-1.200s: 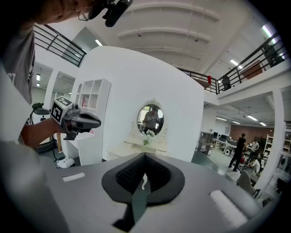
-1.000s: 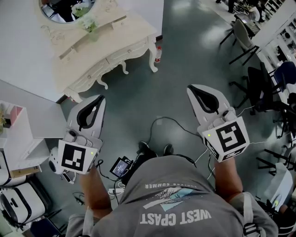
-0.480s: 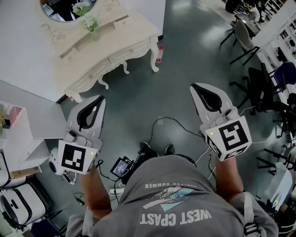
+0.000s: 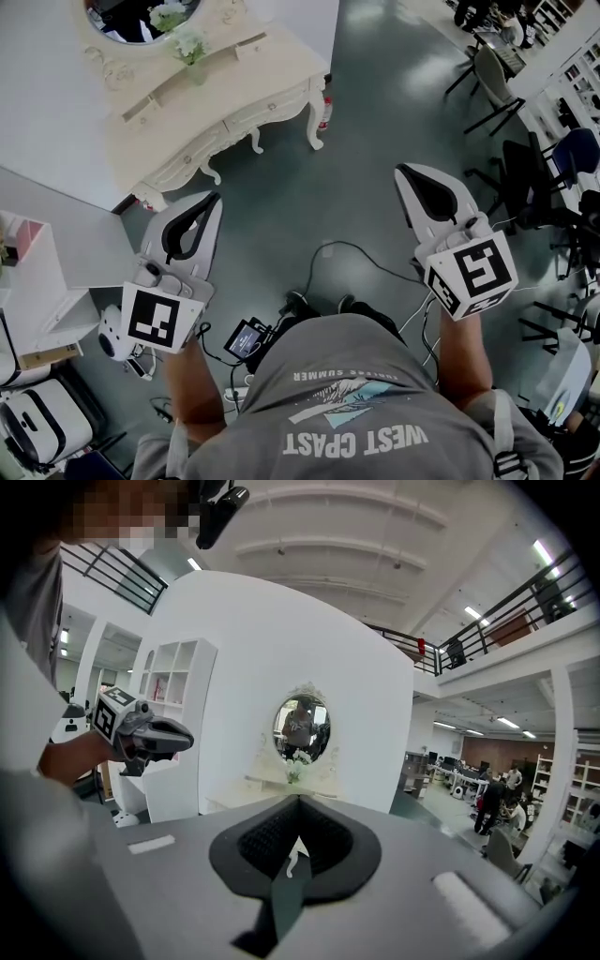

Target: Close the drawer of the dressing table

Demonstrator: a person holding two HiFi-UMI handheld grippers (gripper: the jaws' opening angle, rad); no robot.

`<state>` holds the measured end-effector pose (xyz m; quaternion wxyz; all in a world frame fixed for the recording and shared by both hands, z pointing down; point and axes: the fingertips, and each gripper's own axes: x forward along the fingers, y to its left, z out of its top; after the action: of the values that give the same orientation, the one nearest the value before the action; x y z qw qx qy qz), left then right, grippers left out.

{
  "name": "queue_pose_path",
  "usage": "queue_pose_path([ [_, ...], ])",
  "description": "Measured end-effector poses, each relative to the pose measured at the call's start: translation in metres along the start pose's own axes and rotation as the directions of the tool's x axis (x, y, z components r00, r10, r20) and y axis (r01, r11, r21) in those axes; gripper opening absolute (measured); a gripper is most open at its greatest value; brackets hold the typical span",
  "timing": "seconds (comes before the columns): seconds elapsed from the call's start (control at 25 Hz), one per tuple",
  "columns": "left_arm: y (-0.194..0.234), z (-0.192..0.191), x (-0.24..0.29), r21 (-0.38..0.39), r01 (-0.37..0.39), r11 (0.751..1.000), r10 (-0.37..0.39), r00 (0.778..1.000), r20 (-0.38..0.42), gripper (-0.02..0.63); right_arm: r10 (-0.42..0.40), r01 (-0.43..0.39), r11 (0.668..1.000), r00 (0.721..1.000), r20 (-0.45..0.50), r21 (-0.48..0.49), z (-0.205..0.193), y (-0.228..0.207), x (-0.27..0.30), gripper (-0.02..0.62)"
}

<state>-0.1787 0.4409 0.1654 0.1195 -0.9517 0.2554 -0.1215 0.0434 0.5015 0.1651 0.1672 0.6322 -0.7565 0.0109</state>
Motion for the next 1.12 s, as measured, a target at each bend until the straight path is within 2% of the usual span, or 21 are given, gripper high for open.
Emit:
queue_pose_path([
  [0.4, 0.012, -0.007, 0.002, -0.01, -0.001, 1.0, 0.001, 1.0, -0.008, 0.003, 0.006, -0.006, 0.999, 1.0, 0.009, -0.036, 0.012, -0.004, 0.024, -0.002],
  [0.8, 0.041, -0.01, 0.024, -0.013, -0.102, 0.995, 0.101, 0.993, -0.065, 0.003, 0.099, -0.096, 0.994, 0.994, 0.053, -0.052, 0.022, -0.033, 0.087, -0.002],
  [1.12, 0.06, -0.011, 0.076, -0.024, -0.165, 0.986, 0.161, 0.98, -0.115, 0.003, 0.175, -0.172, 0.984, 0.982, 0.064, -0.047, 0.021, -0.081, 0.15, -0.002],
])
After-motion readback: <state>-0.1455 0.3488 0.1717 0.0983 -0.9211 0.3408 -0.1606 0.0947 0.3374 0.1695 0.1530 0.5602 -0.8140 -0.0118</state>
